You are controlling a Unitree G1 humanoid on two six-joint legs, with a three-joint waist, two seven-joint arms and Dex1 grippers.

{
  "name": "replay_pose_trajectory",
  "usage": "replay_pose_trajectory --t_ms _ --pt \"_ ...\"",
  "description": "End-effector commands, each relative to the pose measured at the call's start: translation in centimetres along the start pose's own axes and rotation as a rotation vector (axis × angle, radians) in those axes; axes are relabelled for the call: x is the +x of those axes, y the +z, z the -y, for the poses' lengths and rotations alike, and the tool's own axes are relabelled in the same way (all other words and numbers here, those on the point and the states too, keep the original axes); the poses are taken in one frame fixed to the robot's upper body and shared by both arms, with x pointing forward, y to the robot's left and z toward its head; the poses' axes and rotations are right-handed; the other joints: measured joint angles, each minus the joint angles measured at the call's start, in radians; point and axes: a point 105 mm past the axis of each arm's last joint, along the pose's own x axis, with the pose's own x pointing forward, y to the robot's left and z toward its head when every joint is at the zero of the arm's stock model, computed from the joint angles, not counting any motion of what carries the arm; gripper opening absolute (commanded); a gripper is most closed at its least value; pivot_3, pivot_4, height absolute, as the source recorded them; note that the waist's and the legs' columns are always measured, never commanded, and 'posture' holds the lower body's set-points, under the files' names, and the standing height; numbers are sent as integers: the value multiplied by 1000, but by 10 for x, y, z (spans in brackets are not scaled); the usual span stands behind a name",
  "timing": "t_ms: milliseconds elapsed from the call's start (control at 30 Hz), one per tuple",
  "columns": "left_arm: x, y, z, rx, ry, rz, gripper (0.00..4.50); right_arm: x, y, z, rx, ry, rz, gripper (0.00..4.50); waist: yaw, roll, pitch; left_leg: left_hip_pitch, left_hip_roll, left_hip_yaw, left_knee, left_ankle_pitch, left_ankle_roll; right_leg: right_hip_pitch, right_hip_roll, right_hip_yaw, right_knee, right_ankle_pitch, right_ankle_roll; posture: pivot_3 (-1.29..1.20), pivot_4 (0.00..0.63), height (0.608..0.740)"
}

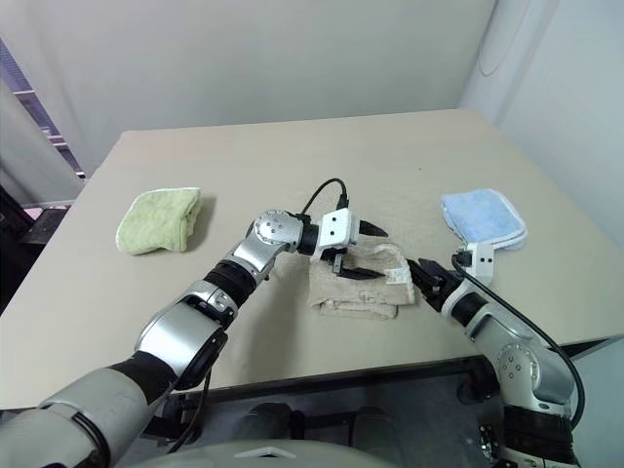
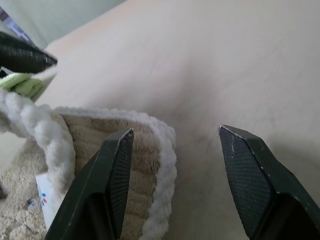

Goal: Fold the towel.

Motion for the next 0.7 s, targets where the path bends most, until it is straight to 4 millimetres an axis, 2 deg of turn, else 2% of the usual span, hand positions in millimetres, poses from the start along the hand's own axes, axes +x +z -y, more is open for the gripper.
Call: replay_pose_trajectory --t_ms 33,133,267,400,467,567,700 --pt "-6 14 -16 5 84 64 3984 0 29 4 -74 -43 113 2836 -3 0 0 0 0 0 0 0 0 0 0 0 0 0 0 0 0 740" --pt "-16 18 -25 -30 130 89 3984 -2 48 -3 -216 -52 134 2836 -1 0 0 1 0 0 0 0 0 0 0 0 2 0 0 0 0 740" --pt "-34 27 -40 -69 198 144 3984 -6 83 -25 -244 16 228 2836 -3 0 0 1 0 0 0 0 0 0 1 1 2 0 0 0 0 740" --pt "-59 38 -56 -157 259 211 4022 -11 92 -66 -281 216 243 1914 0 0 0 1 0 0 0 0 0 0 1 0 2 0 0 0 0 740" --pt "-70 40 -50 -174 207 232 4022 -11 91 -77 -283 274 229 1155 -1 0 0 1 1 -1 0 0 0 0 1 -1 2 0 0 0 0 740" --pt "-82 42 -40 -241 148 266 3429 -7 83 -81 -273 329 177 87 -2 0 0 1 0 -1 0 0 0 0 1 0 2 0 0 0 0 740" --pt "-91 32 -26 -292 104 239 2075 3 66 -78 -246 376 98 0 -2 0 0 2 0 -1 1 0 0 0 1 0 2 0 -1 0 0 740"
